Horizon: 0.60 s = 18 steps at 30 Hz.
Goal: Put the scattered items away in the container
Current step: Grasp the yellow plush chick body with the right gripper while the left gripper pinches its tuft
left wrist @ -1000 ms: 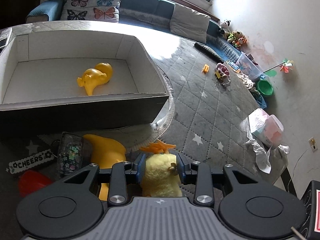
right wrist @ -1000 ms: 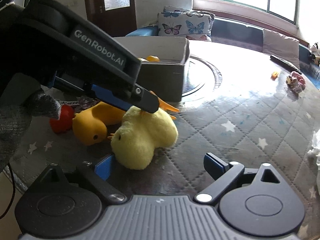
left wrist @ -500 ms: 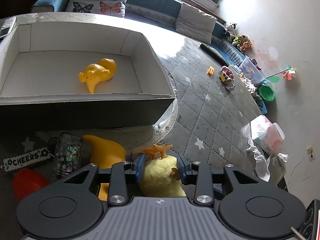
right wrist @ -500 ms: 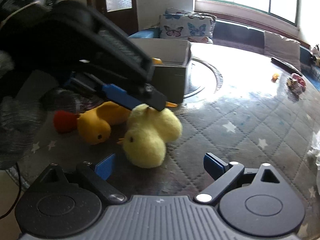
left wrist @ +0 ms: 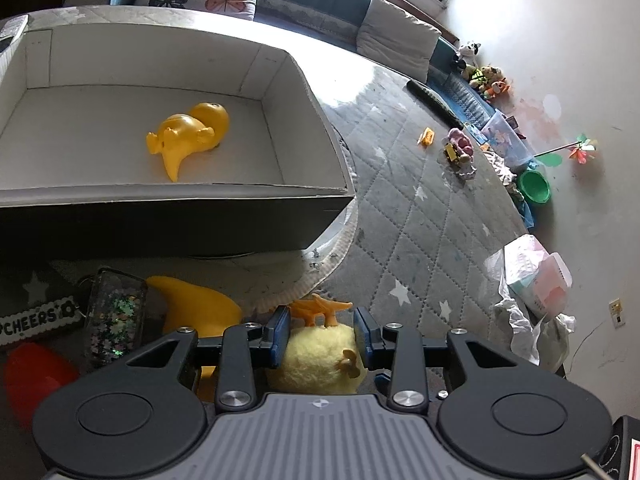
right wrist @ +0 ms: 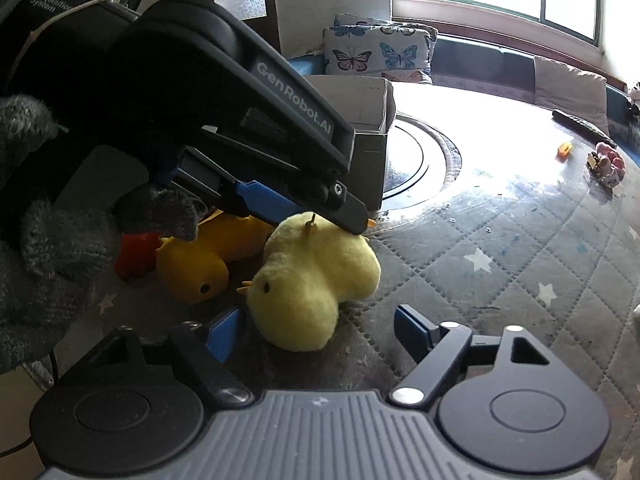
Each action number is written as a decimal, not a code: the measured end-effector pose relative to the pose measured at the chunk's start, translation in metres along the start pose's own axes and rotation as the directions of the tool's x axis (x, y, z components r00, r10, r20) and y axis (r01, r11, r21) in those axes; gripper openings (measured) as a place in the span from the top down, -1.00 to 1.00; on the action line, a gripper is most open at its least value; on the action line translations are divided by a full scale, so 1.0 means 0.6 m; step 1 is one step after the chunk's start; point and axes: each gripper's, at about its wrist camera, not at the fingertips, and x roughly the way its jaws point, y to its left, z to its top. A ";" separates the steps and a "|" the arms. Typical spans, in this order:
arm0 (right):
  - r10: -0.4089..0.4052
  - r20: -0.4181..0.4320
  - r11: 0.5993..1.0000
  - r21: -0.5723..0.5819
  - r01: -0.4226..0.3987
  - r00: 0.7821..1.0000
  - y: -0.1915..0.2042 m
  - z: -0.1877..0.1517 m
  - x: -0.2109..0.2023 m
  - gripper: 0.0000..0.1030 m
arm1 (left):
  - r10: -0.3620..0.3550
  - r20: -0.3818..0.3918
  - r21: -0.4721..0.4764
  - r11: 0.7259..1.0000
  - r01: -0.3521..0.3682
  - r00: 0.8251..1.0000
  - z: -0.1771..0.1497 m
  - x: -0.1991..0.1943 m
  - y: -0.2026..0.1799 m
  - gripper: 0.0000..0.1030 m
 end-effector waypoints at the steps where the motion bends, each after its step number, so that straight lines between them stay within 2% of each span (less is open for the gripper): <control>1: 0.003 0.000 1.000 0.001 -0.003 1.000 0.000 0.000 -0.001 -0.45 | 0.000 0.000 -0.001 1.000 0.000 1.000 0.000 0.000 0.000 0.27; 4: 0.011 -0.001 1.000 0.005 -0.011 1.000 -0.001 0.000 -0.003 -0.24 | 0.001 0.000 -0.006 1.000 -0.001 1.000 0.000 -0.001 -0.001 0.27; 9: 0.025 -0.003 1.000 0.011 -0.025 1.000 -0.003 0.000 -0.008 -0.08 | -0.010 -0.008 -0.022 1.000 0.010 1.000 0.000 -0.002 0.000 0.26; 18: 0.004 -0.011 1.000 0.031 -0.004 1.000 -0.019 -0.009 -0.018 -0.08 | -0.034 -0.014 -0.054 0.998 0.033 0.999 0.000 0.004 -0.005 0.25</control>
